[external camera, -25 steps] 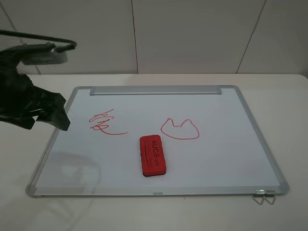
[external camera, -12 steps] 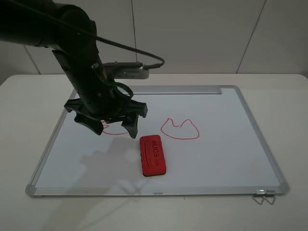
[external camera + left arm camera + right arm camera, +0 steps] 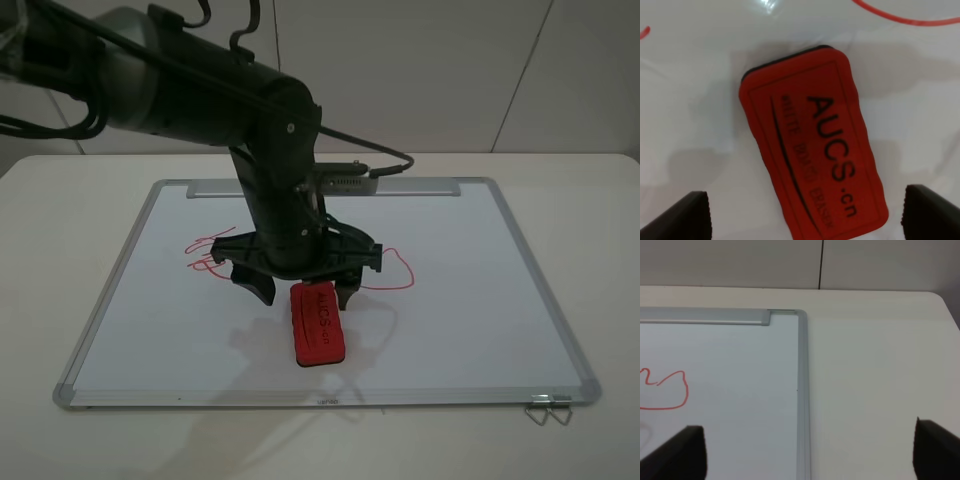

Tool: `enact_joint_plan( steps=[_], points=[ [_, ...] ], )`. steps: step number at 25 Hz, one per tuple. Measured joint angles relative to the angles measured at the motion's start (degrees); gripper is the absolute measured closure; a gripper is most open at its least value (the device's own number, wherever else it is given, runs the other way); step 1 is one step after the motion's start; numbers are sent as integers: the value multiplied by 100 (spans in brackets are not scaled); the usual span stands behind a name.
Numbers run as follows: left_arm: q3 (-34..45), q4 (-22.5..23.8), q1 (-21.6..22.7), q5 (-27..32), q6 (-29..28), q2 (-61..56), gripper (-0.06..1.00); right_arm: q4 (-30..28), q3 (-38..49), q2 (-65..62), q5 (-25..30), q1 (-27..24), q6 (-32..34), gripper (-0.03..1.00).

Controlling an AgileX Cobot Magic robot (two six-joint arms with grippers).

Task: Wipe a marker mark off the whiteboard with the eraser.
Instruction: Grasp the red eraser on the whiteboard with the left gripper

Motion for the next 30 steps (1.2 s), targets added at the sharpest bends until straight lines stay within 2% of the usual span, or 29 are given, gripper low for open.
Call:
enact_joint_plan(
  steps=[17, 30],
  points=[
    [0, 251, -178, -463, -909, 12, 19, 0, 0, 0, 0, 0, 0, 26],
    [0, 385, -178, -408, -963, 182, 19, 0, 0, 0, 0, 0, 0, 26]
  ],
)
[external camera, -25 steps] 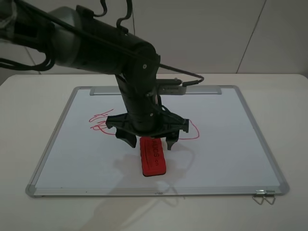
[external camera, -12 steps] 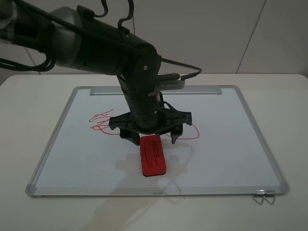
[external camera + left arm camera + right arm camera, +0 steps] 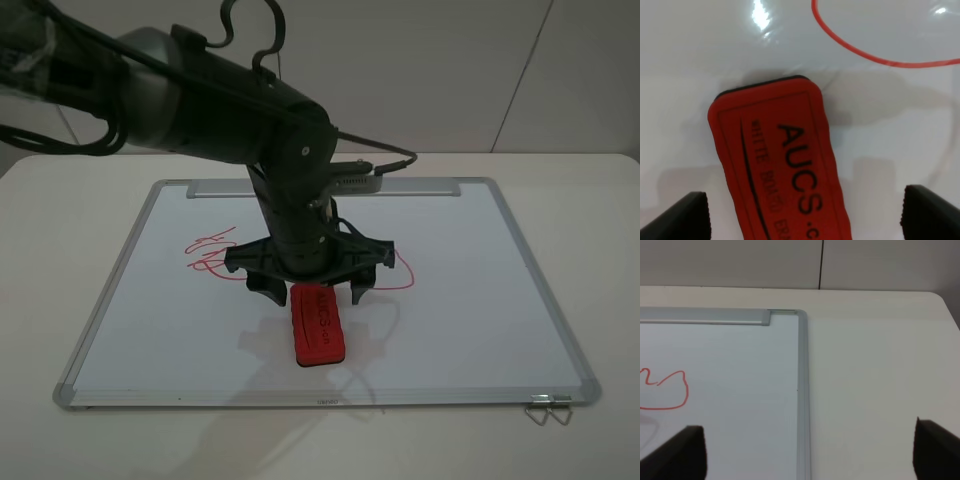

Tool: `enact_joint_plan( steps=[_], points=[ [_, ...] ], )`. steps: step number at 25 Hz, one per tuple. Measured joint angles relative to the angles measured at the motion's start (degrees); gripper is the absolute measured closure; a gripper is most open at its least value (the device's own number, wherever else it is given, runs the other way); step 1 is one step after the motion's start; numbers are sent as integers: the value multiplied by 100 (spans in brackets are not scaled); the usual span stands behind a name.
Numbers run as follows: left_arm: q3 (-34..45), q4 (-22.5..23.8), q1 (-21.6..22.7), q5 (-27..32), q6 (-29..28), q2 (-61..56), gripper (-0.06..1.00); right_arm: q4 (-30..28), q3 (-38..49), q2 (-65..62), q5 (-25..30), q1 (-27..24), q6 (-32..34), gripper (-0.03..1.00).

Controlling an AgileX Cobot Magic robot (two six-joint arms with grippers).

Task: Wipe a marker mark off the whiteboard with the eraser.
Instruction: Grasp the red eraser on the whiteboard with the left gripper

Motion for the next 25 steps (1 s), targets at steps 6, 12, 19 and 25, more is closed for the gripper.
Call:
enact_joint_plan(
  steps=[6, 12, 19, 25],
  points=[
    [0, 0, 0, 57, -39, 270, 19, 0, 0, 0, 0, 0, 0, 26],
    [0, 0, 0, -92, -140, 299, 19, 0, 0, 0, 0, 0, 0, 26],
    [0, -10, 0, -144, -241, 432, 19, 0, 0, 0, 0, 0, 0, 26],
    [0, -30, 0, -178, -241, 432, 19, 0, 0, 0, 0, 0, 0, 26]
  ],
)
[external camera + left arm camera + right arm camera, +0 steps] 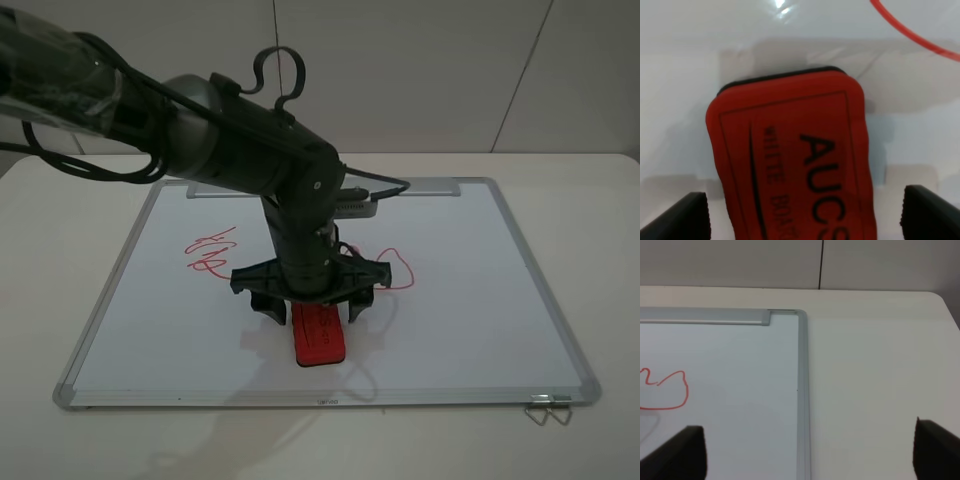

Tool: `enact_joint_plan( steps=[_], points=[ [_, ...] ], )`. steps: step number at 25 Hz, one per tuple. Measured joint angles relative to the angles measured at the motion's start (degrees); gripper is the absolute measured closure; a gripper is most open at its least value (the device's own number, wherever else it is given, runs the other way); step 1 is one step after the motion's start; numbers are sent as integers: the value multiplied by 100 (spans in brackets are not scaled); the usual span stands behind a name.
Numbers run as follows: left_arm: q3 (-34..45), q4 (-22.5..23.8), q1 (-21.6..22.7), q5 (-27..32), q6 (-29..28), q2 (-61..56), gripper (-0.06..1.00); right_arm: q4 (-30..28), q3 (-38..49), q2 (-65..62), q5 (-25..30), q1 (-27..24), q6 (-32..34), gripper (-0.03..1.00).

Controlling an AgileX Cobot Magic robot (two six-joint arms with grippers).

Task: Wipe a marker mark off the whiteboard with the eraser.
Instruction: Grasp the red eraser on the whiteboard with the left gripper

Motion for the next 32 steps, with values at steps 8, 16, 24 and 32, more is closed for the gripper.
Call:
enact_joint_plan(
  steps=[8, 16, 24, 32],
  points=[
    [0, -104, 0, -175, -5, 155, 19, 0, 0, 0, 0, 0, 0, 26],
    [0, -148, 0, -175, -5, 179, 19, 0, 0, 0, 0, 0, 0, 26],
    [0, -104, 6, -195, 493, 173, 19, 0, 0, 0, 0, 0, 0, 26],
    [0, -147, 82, -217, 661, 140, 19, 0, 0, 0, 0, 0, 0, 26]
  ],
)
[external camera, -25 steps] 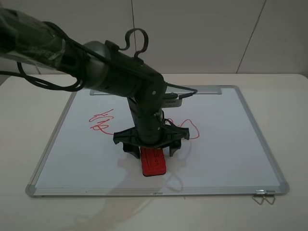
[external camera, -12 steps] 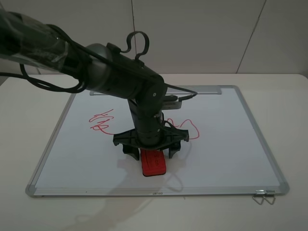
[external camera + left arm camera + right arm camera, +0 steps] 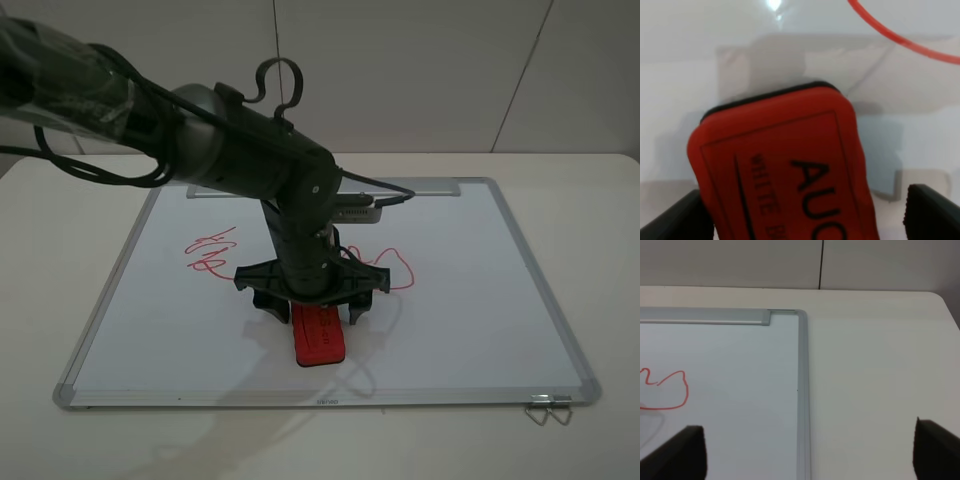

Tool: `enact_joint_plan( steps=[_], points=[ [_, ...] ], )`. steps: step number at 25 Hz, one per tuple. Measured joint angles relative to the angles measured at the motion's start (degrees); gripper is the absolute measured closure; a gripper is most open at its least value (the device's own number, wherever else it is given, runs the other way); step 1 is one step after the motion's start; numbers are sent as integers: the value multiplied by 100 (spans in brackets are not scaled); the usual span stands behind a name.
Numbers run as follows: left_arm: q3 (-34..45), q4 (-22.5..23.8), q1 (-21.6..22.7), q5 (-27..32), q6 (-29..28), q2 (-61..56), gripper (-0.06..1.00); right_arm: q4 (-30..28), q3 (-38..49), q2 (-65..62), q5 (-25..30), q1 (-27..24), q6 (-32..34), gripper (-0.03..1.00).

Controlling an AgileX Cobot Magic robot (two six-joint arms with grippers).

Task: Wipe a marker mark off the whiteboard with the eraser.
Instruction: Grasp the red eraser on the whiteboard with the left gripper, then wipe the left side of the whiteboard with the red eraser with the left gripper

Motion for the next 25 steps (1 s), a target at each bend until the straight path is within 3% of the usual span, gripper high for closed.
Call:
enact_joint_plan(
  steps=[3, 6, 15, 18, 25],
  points=[
    [0, 0, 0, 0, -105, 0, 24, 0, 0, 0, 0, 0, 0, 26],
    [0, 6, 5, 0, -276, 0, 37, 0, 0, 0, 0, 0, 0, 26],
    [0, 43, 102, 74, -305, -75, 37, 0, 0, 0, 0, 0, 0, 26],
    [0, 124, 301, 213, 207, -361, 37, 0, 0, 0, 0, 0, 0, 26],
    [-5, 235, 1149, 624, 2228, -821, 37, 0, 0, 0, 0, 0, 0, 26]
  ],
)
